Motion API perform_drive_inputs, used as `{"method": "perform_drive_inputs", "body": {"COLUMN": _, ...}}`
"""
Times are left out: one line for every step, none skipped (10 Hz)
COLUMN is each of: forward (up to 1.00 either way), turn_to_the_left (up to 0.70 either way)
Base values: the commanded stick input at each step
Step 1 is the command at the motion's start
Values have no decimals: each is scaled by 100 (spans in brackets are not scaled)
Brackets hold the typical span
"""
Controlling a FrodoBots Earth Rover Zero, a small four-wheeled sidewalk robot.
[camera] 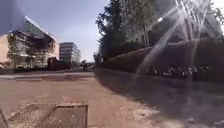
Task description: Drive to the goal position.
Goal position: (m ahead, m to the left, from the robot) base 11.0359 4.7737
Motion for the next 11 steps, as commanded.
{"method": "perform_drive_inputs", "body": {"forward": 70, "turn_to_the_left": 0}}
{"method": "perform_drive_inputs", "body": {"forward": 70, "turn_to_the_left": 0}}
{"method": "perform_drive_inputs", "body": {"forward": 70, "turn_to_the_left": 0}}
{"method": "perform_drive_inputs", "body": {"forward": 70, "turn_to_the_left": 0}}
{"method": "perform_drive_inputs", "body": {"forward": 70, "turn_to_the_left": 0}}
{"method": "perform_drive_inputs", "body": {"forward": 70, "turn_to_the_left": 0}}
{"method": "perform_drive_inputs", "body": {"forward": 70, "turn_to_the_left": 0}}
{"method": "perform_drive_inputs", "body": {"forward": 70, "turn_to_the_left": 0}}
{"method": "perform_drive_inputs", "body": {"forward": 70, "turn_to_the_left": 0}}
{"method": "perform_drive_inputs", "body": {"forward": 70, "turn_to_the_left": 1}}
{"method": "perform_drive_inputs", "body": {"forward": 70, "turn_to_the_left": 13}}
